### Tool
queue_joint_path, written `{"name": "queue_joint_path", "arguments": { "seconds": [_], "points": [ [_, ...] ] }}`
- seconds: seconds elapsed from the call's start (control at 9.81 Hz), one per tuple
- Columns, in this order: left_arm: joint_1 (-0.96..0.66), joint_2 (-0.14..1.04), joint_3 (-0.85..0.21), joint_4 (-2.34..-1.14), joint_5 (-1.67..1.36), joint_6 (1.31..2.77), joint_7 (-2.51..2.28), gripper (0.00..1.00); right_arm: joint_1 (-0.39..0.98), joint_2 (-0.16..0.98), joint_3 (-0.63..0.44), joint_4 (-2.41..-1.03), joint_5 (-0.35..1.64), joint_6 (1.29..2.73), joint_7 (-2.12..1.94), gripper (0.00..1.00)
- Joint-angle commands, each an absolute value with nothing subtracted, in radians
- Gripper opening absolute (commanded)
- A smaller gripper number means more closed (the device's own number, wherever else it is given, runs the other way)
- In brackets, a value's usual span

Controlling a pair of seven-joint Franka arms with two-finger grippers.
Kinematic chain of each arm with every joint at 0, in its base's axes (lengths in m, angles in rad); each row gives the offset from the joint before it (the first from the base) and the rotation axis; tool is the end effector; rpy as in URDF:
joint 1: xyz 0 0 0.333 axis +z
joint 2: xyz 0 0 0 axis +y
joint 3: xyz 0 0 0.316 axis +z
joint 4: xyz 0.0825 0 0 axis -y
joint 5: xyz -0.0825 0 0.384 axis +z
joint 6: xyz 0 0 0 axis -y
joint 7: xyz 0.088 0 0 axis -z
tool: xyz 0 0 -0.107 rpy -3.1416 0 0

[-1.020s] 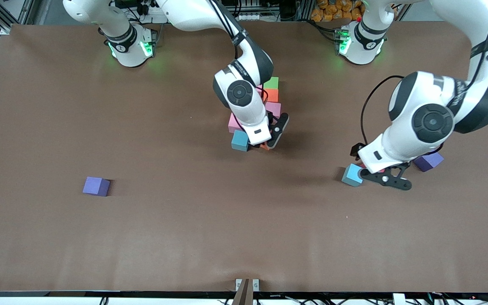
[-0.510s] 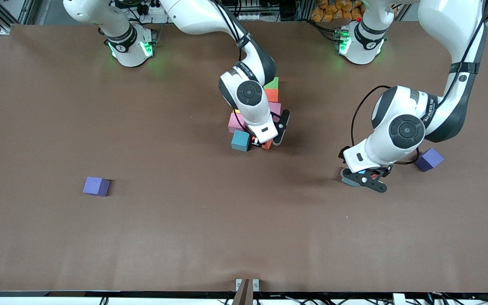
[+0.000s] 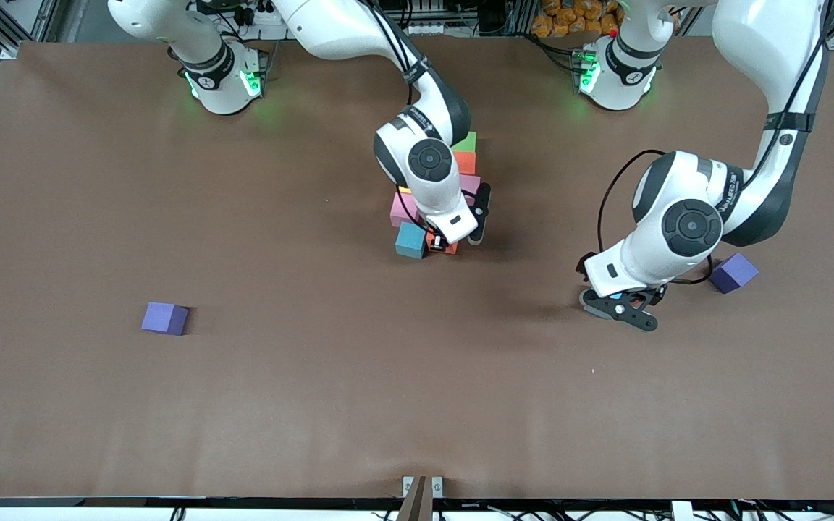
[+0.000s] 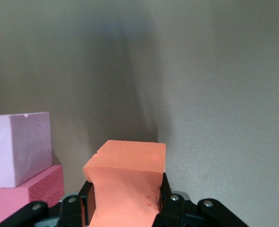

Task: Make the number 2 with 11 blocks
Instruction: 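Lower the orange cube at the figure with the right gripper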

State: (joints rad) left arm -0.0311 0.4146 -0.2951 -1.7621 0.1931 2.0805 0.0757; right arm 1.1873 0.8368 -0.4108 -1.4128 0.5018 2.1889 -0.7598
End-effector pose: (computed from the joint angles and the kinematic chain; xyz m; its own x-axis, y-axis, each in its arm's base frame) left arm 0.6170 -0.1823 0.3331 0.8833 -0.4622 -0.0791 -0.4659 -0.8840 -0.0375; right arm 0.4628 0.5646 0.2289 0.2005 0.9761 0.0837 0.9782 -0.1948 -0.0719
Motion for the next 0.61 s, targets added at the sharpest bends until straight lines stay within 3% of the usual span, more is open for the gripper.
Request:
{"name": "queue_joint_path", "arguments": {
  "seconds": [0.0,0.51],
  "points": [
    [-0.026,0.419,-0.299,-1.769,0.199,2.102,0.089,1.0,1.17,0.848,-0.408,-1.397,0.479,2.177,-0.801,0.0],
    [-0.026,0.425,-0.299,-1.769,0.199,2.102,0.089,1.0,1.16,0.85,-0.408,-1.411,0.459,2.168,-0.813,0.0]
  ]
}}
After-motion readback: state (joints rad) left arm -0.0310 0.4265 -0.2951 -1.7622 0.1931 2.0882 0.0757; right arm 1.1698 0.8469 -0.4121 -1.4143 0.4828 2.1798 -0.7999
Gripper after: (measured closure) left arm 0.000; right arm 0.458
